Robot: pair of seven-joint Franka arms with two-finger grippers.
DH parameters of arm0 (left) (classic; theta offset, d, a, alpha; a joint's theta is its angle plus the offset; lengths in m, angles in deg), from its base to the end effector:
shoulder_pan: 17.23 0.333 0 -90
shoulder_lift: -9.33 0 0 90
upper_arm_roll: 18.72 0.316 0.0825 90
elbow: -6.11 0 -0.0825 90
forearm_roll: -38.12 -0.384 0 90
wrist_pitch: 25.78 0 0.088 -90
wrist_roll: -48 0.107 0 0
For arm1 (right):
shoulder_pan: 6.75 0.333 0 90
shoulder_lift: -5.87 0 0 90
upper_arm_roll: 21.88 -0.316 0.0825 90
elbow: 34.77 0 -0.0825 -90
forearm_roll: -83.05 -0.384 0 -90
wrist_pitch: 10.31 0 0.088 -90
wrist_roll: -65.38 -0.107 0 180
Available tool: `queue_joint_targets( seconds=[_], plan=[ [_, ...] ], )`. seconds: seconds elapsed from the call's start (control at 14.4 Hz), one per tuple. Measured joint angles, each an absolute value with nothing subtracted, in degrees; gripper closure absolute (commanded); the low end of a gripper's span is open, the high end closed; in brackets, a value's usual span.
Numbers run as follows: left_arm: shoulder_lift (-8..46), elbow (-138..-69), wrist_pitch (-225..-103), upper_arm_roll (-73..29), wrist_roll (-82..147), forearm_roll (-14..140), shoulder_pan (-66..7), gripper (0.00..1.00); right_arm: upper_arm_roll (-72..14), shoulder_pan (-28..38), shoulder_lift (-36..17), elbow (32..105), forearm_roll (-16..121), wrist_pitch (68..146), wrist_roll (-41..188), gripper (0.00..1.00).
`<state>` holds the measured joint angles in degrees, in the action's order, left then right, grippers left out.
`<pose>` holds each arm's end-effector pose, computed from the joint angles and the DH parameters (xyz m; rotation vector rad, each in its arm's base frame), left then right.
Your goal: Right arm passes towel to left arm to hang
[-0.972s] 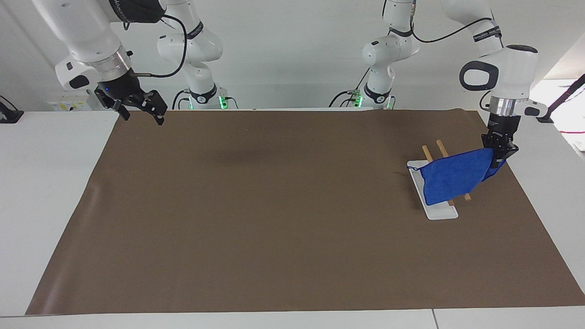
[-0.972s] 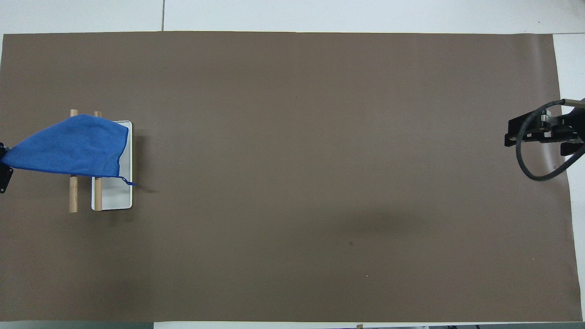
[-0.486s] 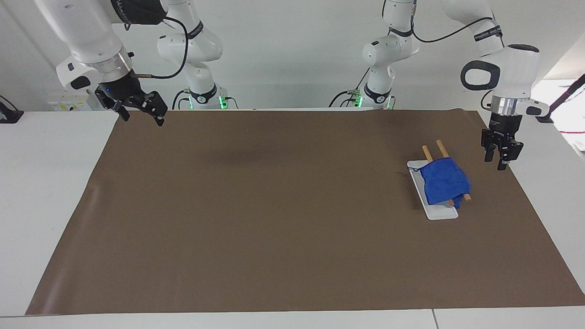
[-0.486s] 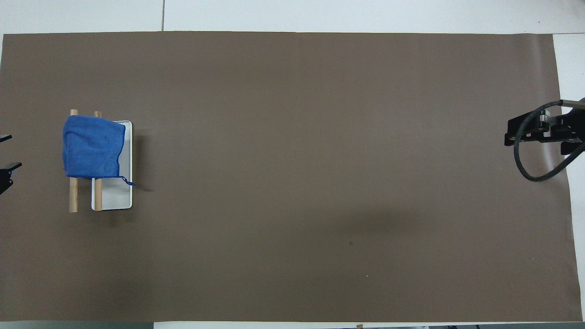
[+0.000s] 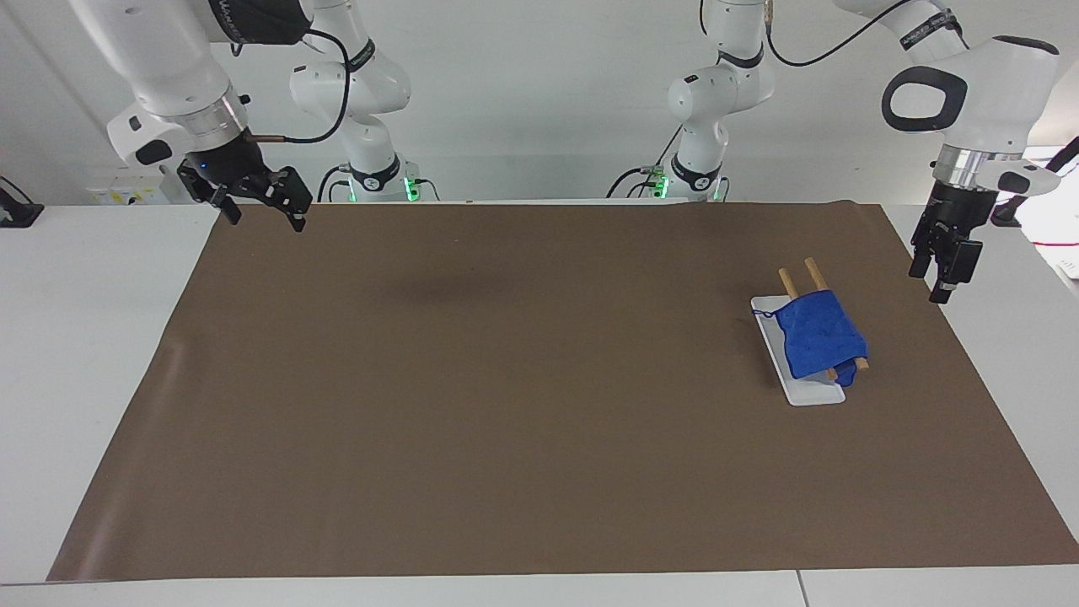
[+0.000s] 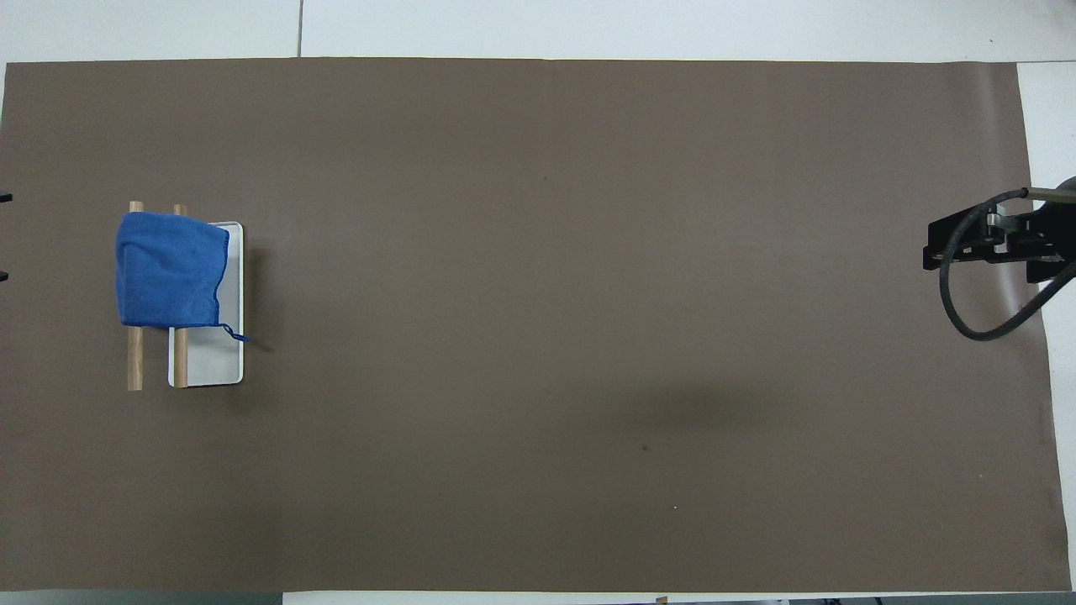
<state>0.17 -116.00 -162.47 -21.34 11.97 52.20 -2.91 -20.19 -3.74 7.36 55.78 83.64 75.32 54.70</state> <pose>0.5301 0.1064 0.5220 2.4887 1.3210 0.5187 0.5382 0.0110 0.6278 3.1141 -0.2556 -0.0915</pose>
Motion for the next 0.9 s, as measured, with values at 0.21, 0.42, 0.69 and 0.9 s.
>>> queue_joint_targets(
  seconds=[0.21,0.42,0.69,0.9],
  plan=[
    [0.91,-115.83,-159.71,-21.53,31.54,49.28,-5.97,0.0,-19.76,-3.52,7.36,55.78,83.67,75.32,54.7,0.0],
    [2.76,-110.6,-152.11,-21.64,41.33,46.97,-10.46,0.0,-19.57,-3.55,7.36,55.77,83.67,75.31,54.71,0.0],
    [5.61,-100.01,-138.17,-21.78,42.31,45.86,-15.81,0.0,-19.57,-3.56,7.37,55.77,83.67,75.31,54.71,0.0],
    [5.94,-94.19,-129.65,-21.77,42.6,45.05,-17.84,0.0,-19.56,-3.59,7.37,55.77,83.67,75.31,54.71,0.0]
  ],
)
